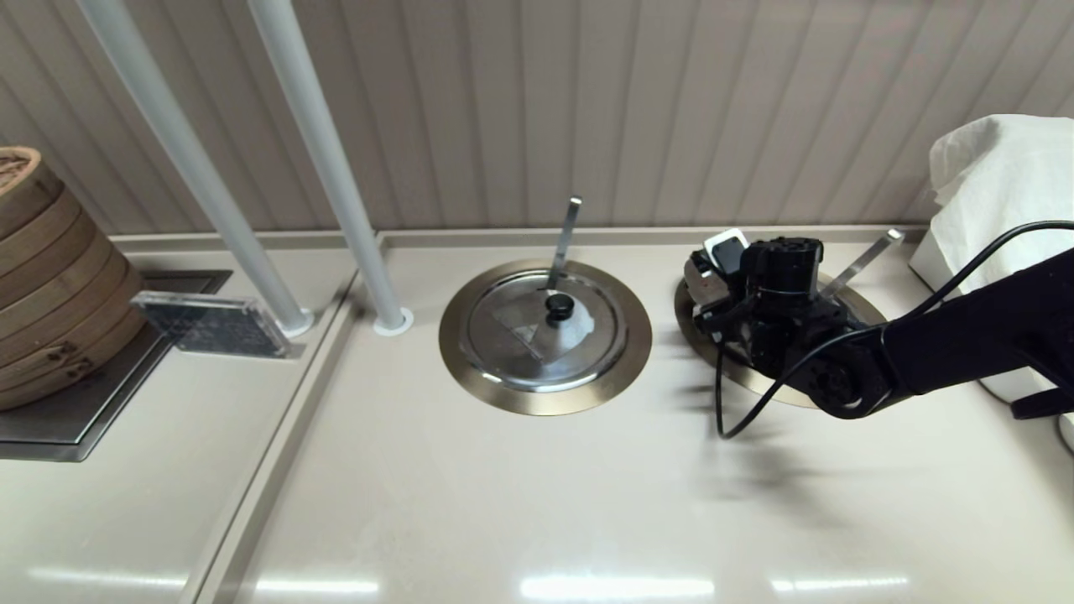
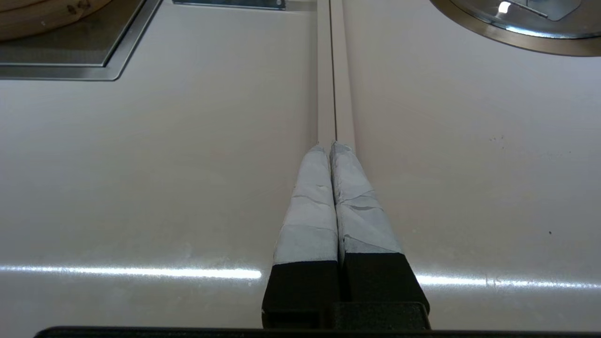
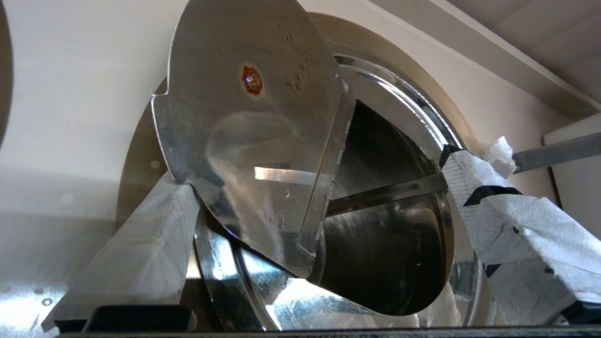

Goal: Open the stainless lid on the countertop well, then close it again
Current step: Close the lid

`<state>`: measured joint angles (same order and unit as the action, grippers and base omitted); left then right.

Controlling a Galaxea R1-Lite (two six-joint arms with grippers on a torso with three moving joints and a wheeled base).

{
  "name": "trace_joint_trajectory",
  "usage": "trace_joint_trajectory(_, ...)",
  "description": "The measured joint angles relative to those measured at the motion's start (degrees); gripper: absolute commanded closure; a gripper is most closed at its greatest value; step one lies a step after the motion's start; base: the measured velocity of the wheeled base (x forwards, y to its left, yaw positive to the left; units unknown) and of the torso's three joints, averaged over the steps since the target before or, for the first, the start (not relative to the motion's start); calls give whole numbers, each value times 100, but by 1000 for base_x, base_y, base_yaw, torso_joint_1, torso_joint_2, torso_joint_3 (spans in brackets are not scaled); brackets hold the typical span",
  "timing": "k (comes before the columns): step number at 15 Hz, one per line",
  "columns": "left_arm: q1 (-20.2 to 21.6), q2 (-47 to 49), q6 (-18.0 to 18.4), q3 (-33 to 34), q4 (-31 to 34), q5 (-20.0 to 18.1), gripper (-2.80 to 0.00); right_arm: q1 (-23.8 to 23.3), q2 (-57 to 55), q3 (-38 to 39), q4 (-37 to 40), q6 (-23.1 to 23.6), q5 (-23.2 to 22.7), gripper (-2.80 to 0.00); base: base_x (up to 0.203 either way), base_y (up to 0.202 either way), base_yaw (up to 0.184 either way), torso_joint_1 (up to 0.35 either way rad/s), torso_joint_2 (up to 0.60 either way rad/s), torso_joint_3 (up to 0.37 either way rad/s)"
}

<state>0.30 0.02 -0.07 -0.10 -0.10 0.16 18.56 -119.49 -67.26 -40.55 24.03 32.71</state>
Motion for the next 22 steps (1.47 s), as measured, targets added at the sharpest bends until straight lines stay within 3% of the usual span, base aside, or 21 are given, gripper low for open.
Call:
trace_joint_trajectory(6, 5, 0, 0, 0, 0, 0, 0, -266, 334, -64, -18, 24, 34, -280, 0, 0, 0, 0, 0, 0)
trace_joint_trajectory(15, 7, 0, -2, 0, 2, -2, 0, -1186, 1160, -50, 9, 279, 11, -280, 0, 0, 0, 0, 0, 0)
trace_joint_trajectory(22, 0, 0, -2, 0, -1, 0, 0, -1442, 1429, -189, 60, 236, -100, -280, 0, 0, 0, 0, 0, 0)
